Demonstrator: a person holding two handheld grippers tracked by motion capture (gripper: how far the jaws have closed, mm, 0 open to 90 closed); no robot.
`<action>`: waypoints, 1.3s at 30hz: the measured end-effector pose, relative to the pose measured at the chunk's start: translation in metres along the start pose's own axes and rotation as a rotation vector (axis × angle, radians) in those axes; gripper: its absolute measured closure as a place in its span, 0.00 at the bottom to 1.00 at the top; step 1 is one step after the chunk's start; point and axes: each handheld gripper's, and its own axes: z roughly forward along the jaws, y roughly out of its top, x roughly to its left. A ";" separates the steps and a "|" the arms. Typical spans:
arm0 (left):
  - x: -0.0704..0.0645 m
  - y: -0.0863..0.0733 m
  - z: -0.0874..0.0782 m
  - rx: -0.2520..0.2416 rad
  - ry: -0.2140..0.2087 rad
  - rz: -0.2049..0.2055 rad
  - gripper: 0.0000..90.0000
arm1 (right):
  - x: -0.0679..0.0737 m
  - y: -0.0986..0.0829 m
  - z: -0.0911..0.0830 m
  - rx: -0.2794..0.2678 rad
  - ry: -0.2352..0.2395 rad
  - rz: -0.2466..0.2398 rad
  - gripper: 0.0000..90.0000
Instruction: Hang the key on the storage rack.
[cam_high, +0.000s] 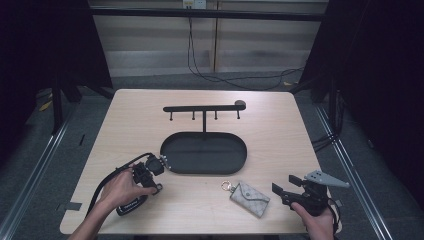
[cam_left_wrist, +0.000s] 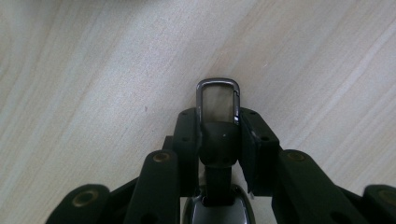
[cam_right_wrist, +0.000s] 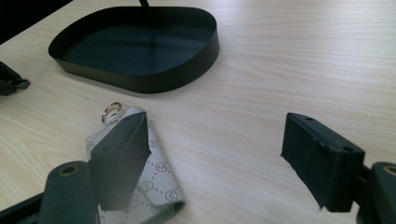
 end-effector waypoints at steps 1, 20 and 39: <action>0.000 0.000 0.000 -0.005 -0.004 -0.014 0.78 | 0.000 0.000 0.000 0.000 -0.001 0.000 0.25; 0.009 -0.005 -0.028 -0.104 -0.026 -0.069 0.78 | -0.001 0.000 0.001 0.008 -0.002 0.007 0.25; 0.013 -0.010 -0.064 -0.176 -0.045 -0.058 0.78 | -0.002 0.000 0.002 0.010 -0.006 0.010 0.25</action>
